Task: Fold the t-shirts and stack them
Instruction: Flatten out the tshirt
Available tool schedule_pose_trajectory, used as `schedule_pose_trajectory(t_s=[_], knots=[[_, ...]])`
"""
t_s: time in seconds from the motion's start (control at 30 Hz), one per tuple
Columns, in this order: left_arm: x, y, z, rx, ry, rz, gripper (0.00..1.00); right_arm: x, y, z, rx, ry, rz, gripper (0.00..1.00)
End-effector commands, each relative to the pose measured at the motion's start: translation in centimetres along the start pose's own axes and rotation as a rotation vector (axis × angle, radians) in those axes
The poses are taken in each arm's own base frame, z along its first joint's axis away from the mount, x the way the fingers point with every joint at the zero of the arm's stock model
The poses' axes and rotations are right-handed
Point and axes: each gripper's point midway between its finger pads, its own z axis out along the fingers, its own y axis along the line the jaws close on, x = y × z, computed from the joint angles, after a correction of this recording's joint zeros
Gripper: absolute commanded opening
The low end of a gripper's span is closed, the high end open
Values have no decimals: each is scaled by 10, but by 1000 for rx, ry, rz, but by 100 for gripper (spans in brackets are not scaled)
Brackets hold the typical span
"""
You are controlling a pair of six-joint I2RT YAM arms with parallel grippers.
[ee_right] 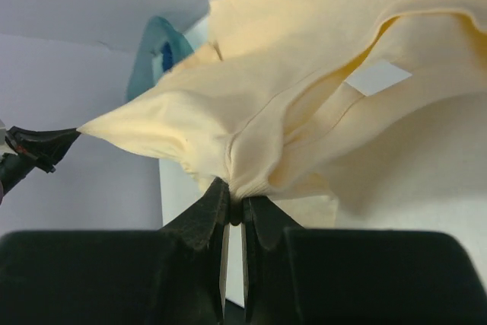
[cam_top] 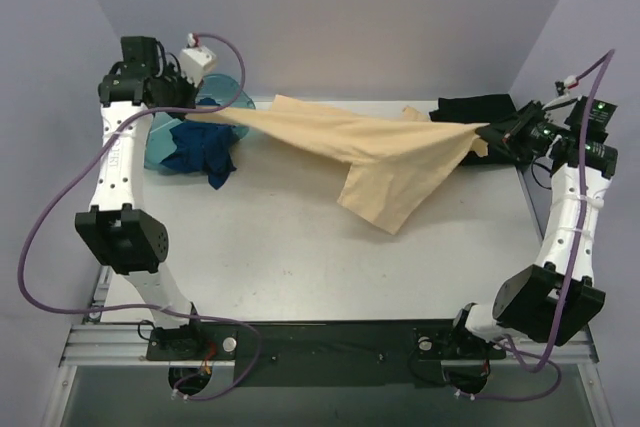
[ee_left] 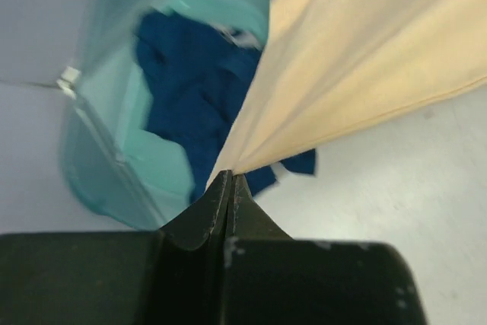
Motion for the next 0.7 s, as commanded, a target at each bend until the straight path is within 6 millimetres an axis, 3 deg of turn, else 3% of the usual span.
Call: schedule_pose_trajectory(t_s=[0.0,0.1,0.13,0.17,0.2,0.23,0.3,0.33,0.37,0.4,0.43,0.53,0.6,0.63,0.67], knots=[[54,-64,15,191,139,-11,0,53,-57,16,227,195,-59,0],[65,-108,36,274,188,37,0,84,-53,70,226,358,-153,0],[75,-121,41,309,211,53,0,92,-57,95,235,427,-163,0],[81,-136,45,340,230,68,0,92,-66,105,275,439,-157,0],[83,-142,47,353,234,77,0,90,-80,127,305,466,-137,0],[84,-151,50,373,234,78,0,86,-96,136,384,452,-124,0],[88,-159,50,394,241,51,0,84,-136,162,502,481,-127,21],[89,-161,49,402,245,47,0,79,-135,165,527,483,-141,44],[94,-164,49,411,256,45,0,78,-143,165,575,498,-163,55],[94,-165,47,412,259,41,0,80,-144,163,594,515,-191,73],[97,-166,47,416,265,36,0,82,-149,154,643,520,-215,80],[98,-168,45,418,271,26,0,91,-164,119,788,535,-341,88],[98,-169,45,417,270,17,0,109,-175,90,861,563,-362,88],[98,-169,45,415,273,8,0,130,-182,75,870,594,-354,88],[97,-169,46,414,273,4,0,142,-182,72,859,600,-342,88]])
